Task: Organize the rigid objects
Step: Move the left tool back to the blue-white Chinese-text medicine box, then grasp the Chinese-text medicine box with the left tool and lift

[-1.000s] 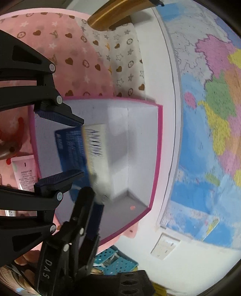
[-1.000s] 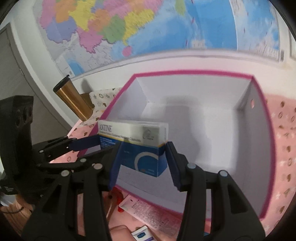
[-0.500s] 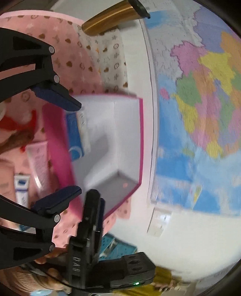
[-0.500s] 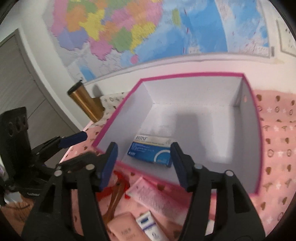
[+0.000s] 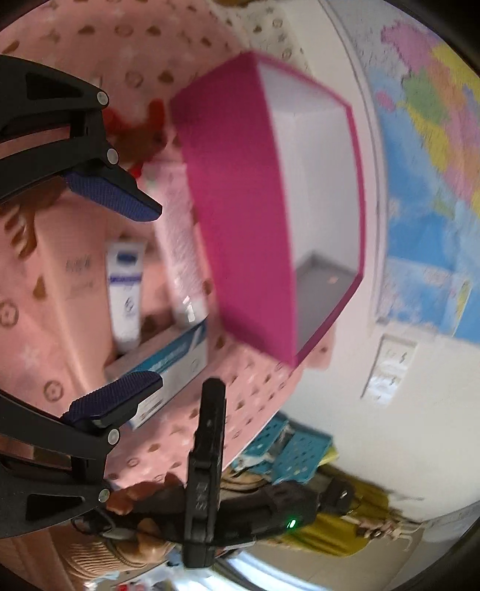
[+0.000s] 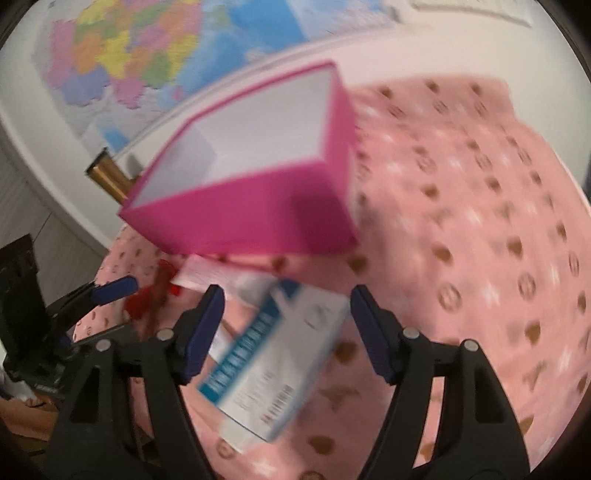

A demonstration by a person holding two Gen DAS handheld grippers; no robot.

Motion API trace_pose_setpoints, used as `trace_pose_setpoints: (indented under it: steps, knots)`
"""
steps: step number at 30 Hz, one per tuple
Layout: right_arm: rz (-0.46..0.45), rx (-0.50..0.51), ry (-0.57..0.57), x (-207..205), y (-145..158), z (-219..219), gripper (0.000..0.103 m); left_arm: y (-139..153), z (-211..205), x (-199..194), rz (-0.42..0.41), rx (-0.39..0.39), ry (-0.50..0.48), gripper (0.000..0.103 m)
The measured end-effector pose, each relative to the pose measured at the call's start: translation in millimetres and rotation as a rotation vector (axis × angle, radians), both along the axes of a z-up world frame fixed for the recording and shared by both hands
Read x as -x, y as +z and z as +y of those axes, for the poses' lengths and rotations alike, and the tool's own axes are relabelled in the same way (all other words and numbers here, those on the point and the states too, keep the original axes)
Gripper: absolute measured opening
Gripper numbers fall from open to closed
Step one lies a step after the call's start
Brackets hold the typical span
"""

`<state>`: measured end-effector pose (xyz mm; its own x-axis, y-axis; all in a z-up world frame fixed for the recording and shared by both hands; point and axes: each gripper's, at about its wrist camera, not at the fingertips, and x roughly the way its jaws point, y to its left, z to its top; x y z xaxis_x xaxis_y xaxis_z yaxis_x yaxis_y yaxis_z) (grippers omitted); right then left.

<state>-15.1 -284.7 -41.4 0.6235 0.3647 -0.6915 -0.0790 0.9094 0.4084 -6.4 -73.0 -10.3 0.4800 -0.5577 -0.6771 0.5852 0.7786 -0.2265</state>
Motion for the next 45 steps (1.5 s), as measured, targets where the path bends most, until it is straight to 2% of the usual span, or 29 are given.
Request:
trace_pose_setpoints:
  steps: [5, 10, 15, 22, 26, 31, 36, 40, 42, 45]
  knots:
    - [0.052, -0.044, -0.035, 4, -22, -15, 0.072, -7, -22, 17, 0.000, -0.036, -0.085, 0.083]
    - [0.042, -0.043, -0.032, 2, -25, -17, 0.072, -14, -38, 28, -0.020, -0.100, -0.133, 0.080]
    - [0.039, -0.024, -0.005, -13, -28, -12, 0.072, -21, -41, 24, -0.001, -0.140, -0.118, 0.074]
    - [0.051, -0.034, 0.031, -36, -35, -12, 0.072, -27, -31, 10, 0.036, -0.172, -0.043, 0.064]
    - [0.080, -0.046, 0.048, -45, -41, -13, 0.072, -29, -22, -1, 0.068, -0.162, 0.009, 0.063]
    - [0.103, -0.023, 0.071, -36, -45, -8, 0.072, -29, -8, -20, 0.113, -0.136, 0.091, 0.061]
    - [0.119, -0.088, 0.078, -16, -43, -8, 0.072, -26, 11, -37, 0.144, -0.104, 0.160, 0.056]
    - [0.081, -0.071, 0.092, -4, -34, -2, 0.072, -19, 18, -28, 0.131, -0.060, 0.102, 0.056]
    - [0.065, -0.053, 0.071, -6, -33, -6, 0.072, -16, 5, -24, 0.128, -0.053, 0.058, 0.056]
    - [0.089, -0.078, 0.066, -15, -40, -9, 0.071, -17, -5, -21, 0.151, -0.031, -0.008, 0.049]
